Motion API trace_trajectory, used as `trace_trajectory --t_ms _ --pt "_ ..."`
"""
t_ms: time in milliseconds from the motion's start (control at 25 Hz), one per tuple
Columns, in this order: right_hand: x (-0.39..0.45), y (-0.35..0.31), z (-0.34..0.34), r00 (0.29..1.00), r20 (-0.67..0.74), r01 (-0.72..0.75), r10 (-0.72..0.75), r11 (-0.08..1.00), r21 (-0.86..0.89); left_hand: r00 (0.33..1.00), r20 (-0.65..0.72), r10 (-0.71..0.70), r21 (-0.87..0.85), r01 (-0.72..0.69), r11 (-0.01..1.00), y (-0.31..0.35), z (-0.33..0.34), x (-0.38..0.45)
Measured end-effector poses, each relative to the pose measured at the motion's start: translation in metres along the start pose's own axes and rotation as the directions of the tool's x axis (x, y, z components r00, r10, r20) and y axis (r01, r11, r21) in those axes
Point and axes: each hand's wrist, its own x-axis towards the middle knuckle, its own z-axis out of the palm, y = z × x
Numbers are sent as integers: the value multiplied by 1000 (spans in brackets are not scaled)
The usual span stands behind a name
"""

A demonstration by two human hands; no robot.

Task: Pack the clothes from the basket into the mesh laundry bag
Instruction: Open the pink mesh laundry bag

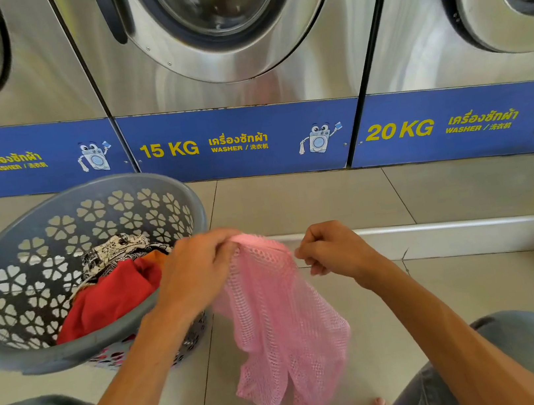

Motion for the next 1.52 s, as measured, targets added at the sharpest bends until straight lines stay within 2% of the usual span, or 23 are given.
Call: trace_trajectory --t_ms 120,240,320,480,560,600,720,800,920,1040,1120,1200,1280,1360,1440,1520 --pt "8 18 -12 993 -111 -68 43 970 -233 988 -131 -84 -92 72 993 -13 -21 9" --pt "9 33 -16 991 -61 -135 122 834 -535 946 -292 -139 -165 93 982 -19 -35 15" --pt "7 41 -15 981 -45 -174 190 745 -645 914 -358 -191 -243 106 964 -18 -42 16" --pt "5 45 -16 957 -59 -233 284 633 -738 921 -343 -185 -297 81 952 -14 -35 12" --pt "3 47 -15 949 7 -188 315 583 -791 947 -266 -178 -356 75 931 -8 -26 9" --pt "4 49 -12 951 59 -142 304 599 -788 967 -203 -155 -391 65 918 -3 -20 6" --pt "1 41 -2 965 230 30 126 818 -575 1000 -12 -23 -422 16 906 13 -4 -3" --pt "0 29 8 954 301 151 -19 894 -422 998 60 24 -433 5 902 19 4 -7" --pt "-4 24 22 937 326 246 -128 903 -352 994 91 55 -434 -10 901 23 7 -11" --pt "-5 26 29 962 177 253 -206 917 -310 991 127 50 -336 -5 942 17 5 -11" --pt "-3 20 27 983 21 185 -185 969 -163 964 263 18 -272 56 961 11 4 -10" --pt "-3 10 20 988 -87 135 -131 990 50 908 419 -23 -270 149 951 8 6 -11" --pt "-5 2 15 993 -77 110 -94 965 236 860 508 -53 -222 190 956 12 9 -14" --pt "-11 -3 17 995 -31 104 -99 937 334 839 541 -60 -73 117 990 15 19 -16" --pt "-15 -6 18 993 13 109 -120 935 339 846 526 -86 37 78 996 10 29 -15" --pt "-20 -9 13 983 69 143 -167 953 266 903 418 -102 44 92 995 3 31 -12"
